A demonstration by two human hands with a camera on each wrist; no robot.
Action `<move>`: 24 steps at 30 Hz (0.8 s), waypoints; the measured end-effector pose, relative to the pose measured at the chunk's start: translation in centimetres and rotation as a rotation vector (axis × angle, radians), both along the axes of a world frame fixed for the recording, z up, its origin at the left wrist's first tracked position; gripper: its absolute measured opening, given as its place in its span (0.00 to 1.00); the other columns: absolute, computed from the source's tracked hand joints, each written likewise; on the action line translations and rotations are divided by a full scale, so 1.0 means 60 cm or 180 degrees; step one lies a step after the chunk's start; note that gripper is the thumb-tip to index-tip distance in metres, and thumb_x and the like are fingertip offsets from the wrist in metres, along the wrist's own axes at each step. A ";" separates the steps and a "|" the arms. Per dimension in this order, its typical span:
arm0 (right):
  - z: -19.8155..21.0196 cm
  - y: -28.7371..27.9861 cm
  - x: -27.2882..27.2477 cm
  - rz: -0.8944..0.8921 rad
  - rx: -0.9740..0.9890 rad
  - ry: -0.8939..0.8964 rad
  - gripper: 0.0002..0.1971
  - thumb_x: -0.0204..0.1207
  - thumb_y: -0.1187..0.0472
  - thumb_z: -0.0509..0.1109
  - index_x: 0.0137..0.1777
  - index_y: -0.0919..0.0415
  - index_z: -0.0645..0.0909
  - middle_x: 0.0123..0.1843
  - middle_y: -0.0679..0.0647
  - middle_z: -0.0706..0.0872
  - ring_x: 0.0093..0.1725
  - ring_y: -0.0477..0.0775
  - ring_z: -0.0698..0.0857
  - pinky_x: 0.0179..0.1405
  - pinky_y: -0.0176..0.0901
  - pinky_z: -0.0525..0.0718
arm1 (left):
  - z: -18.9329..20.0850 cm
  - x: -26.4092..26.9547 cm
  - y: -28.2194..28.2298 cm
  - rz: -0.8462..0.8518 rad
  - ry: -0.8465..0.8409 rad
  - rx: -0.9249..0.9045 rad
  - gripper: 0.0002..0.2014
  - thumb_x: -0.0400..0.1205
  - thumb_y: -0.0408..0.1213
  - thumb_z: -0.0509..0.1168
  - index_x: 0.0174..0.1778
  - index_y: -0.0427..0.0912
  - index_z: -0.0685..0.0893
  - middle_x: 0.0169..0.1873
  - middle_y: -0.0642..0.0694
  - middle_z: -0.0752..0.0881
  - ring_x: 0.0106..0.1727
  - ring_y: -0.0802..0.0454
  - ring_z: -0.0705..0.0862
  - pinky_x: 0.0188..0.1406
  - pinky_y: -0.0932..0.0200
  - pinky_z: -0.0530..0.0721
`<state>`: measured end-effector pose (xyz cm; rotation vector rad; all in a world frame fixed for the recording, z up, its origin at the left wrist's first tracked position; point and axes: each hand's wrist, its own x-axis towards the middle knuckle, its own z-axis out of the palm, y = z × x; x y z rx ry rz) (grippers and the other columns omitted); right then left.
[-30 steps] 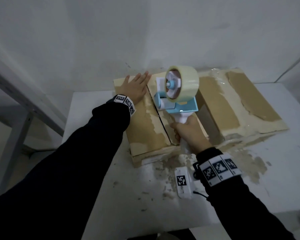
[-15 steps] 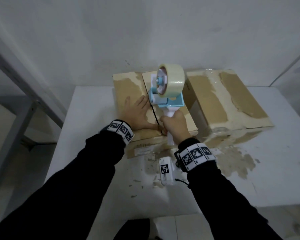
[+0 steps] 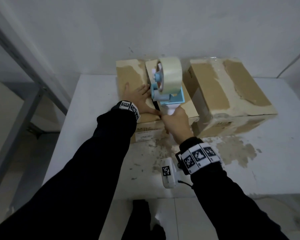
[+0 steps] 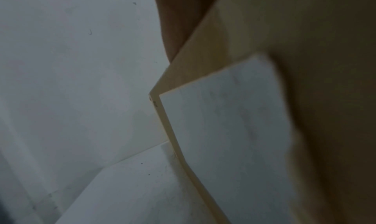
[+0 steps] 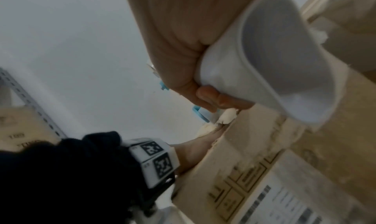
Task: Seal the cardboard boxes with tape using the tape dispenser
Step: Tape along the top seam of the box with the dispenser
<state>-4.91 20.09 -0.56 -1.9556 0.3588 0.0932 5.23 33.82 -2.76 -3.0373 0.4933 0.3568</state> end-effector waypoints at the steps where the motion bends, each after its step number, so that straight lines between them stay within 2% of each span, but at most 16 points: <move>1: -0.004 -0.004 -0.014 -0.0025 0.0068 -0.0006 0.14 0.65 0.63 0.68 0.51 0.65 0.79 0.39 0.61 0.83 0.37 0.61 0.81 0.31 0.43 0.75 | 0.000 0.000 -0.001 0.0015 0.0006 0.0008 0.62 0.52 0.87 0.39 0.81 0.58 0.41 0.82 0.57 0.45 0.83 0.57 0.45 0.72 0.23 0.41; 3: -0.010 -0.016 -0.044 -0.0098 0.0186 -0.0028 0.07 0.67 0.67 0.66 0.45 0.66 0.77 0.33 0.57 0.79 0.34 0.59 0.78 0.30 0.41 0.73 | -0.002 0.001 -0.001 0.0008 0.0013 0.0012 0.63 0.51 0.88 0.38 0.81 0.57 0.40 0.83 0.57 0.44 0.83 0.57 0.44 0.73 0.24 0.41; 5: -0.013 -0.026 -0.065 -0.0154 0.0257 -0.0057 0.05 0.69 0.69 0.66 0.44 0.65 0.76 0.32 0.56 0.78 0.33 0.57 0.78 0.30 0.40 0.73 | 0.000 -0.003 0.000 -0.0054 0.0001 -0.0024 0.62 0.52 0.87 0.40 0.81 0.57 0.40 0.83 0.56 0.44 0.83 0.56 0.44 0.73 0.24 0.41; 7: -0.017 -0.031 -0.064 -0.0184 0.0344 -0.0067 0.04 0.68 0.68 0.66 0.42 0.64 0.77 0.32 0.57 0.78 0.33 0.59 0.78 0.32 0.43 0.75 | 0.002 -0.009 -0.002 -0.0130 -0.0071 -0.0116 0.62 0.55 0.86 0.45 0.82 0.55 0.42 0.83 0.55 0.45 0.83 0.55 0.45 0.74 0.26 0.41; 10: -0.018 -0.029 -0.058 -0.0282 0.0537 -0.0044 0.04 0.63 0.66 0.66 0.32 0.59 0.74 0.26 0.56 0.76 0.31 0.59 0.76 0.32 0.49 0.74 | 0.009 -0.016 0.001 -0.0090 -0.0135 -0.0623 0.61 0.58 0.82 0.55 0.82 0.51 0.47 0.83 0.53 0.48 0.83 0.53 0.46 0.77 0.30 0.42; 12: -0.017 -0.027 -0.059 -0.0319 0.0687 -0.0059 0.02 0.60 0.65 0.66 0.31 0.58 0.76 0.25 0.53 0.76 0.30 0.58 0.76 0.33 0.50 0.74 | 0.011 -0.024 0.004 -0.0035 -0.0274 -0.0872 0.62 0.57 0.81 0.58 0.82 0.48 0.49 0.83 0.51 0.49 0.83 0.54 0.48 0.79 0.33 0.43; 17: 0.006 -0.030 -0.060 -0.0351 0.1030 -0.0082 0.13 0.70 0.73 0.66 0.28 0.59 0.72 0.22 0.54 0.73 0.23 0.54 0.71 0.25 0.45 0.69 | 0.010 -0.080 0.014 0.0216 -0.0471 -0.1044 0.58 0.61 0.80 0.53 0.81 0.45 0.54 0.83 0.48 0.52 0.83 0.52 0.52 0.78 0.33 0.45; 21: 0.018 -0.030 -0.062 -0.0361 0.1215 -0.0099 0.15 0.70 0.75 0.65 0.25 0.61 0.69 0.22 0.57 0.70 0.19 0.53 0.69 0.23 0.43 0.68 | -0.004 -0.138 0.015 0.0054 -0.0318 -0.0731 0.65 0.52 0.85 0.43 0.82 0.48 0.49 0.83 0.50 0.48 0.83 0.54 0.48 0.74 0.28 0.41; 22: 0.017 -0.029 -0.063 -0.0353 0.1218 -0.0099 0.16 0.70 0.75 0.65 0.25 0.61 0.69 0.22 0.57 0.69 0.20 0.54 0.68 0.25 0.45 0.68 | -0.008 -0.141 0.011 0.0050 -0.0350 -0.0663 0.64 0.54 0.85 0.45 0.82 0.47 0.47 0.83 0.50 0.48 0.83 0.54 0.48 0.74 0.27 0.42; 24: 0.012 -0.024 -0.069 -0.0319 0.1204 -0.0111 0.15 0.70 0.73 0.66 0.26 0.60 0.69 0.22 0.56 0.69 0.23 0.54 0.68 0.28 0.47 0.68 | -0.009 -0.141 -0.002 0.0231 -0.0377 -0.0722 0.60 0.61 0.77 0.59 0.82 0.45 0.46 0.82 0.50 0.50 0.82 0.54 0.50 0.74 0.30 0.43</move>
